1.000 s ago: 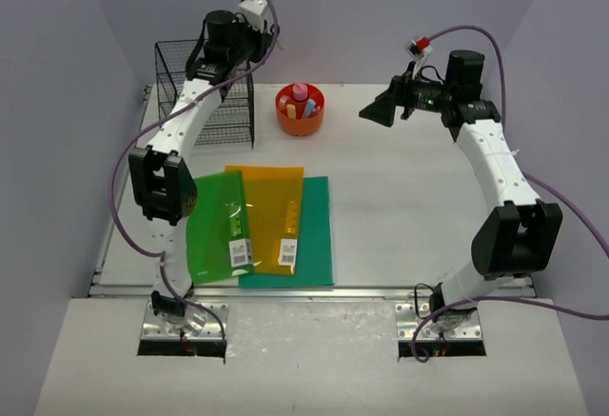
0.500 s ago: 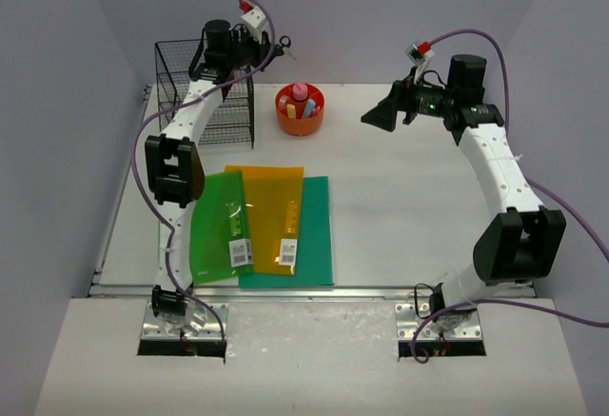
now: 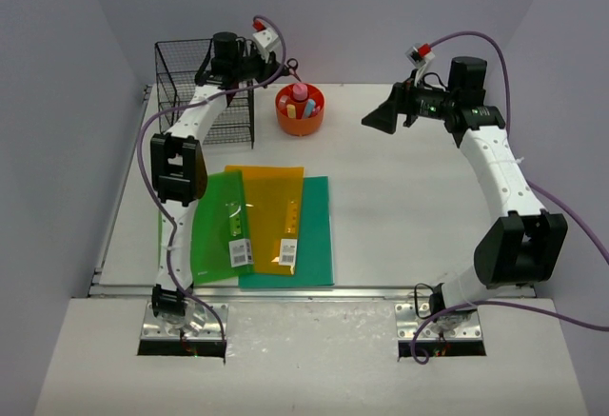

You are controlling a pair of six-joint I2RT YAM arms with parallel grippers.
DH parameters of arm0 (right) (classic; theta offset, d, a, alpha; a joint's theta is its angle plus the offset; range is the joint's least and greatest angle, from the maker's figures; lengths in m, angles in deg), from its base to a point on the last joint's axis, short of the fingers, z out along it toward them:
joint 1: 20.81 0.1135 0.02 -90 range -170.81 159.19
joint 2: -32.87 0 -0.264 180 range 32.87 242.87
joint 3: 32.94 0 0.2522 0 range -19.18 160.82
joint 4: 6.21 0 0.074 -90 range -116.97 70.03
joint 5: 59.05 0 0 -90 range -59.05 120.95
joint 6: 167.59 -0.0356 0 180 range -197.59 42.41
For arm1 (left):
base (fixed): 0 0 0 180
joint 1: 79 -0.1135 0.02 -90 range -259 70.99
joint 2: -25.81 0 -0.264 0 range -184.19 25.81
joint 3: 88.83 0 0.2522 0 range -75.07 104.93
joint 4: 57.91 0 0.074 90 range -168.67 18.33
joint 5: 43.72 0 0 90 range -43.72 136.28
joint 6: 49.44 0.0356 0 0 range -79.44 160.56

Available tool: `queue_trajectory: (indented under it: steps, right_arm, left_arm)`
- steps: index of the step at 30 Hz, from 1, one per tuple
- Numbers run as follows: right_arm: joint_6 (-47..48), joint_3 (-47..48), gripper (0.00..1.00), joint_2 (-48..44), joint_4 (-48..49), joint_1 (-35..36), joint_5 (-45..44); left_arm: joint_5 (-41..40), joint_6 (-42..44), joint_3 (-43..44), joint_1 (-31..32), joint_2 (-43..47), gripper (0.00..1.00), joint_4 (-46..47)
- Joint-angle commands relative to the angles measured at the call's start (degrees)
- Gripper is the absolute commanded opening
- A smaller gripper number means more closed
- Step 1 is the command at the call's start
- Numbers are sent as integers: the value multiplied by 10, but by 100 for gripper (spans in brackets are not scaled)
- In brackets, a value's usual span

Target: Organize the desk

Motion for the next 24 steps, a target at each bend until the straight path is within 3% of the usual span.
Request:
queue_trajectory:
  steps: [1,15,24]
  right_arm:
    - [-1,3,99,-24,1,-3,-3]
    - [-4,7,99,-17,-7,-2,-2]
    - [-6,12,99,-11,-8,-2,-7]
  left_arm:
    - [8,32,19,2,-14,0,4]
    - [-12,37,19,5,-36,3,20]
    - [-14,30,20,17,-48,16,41]
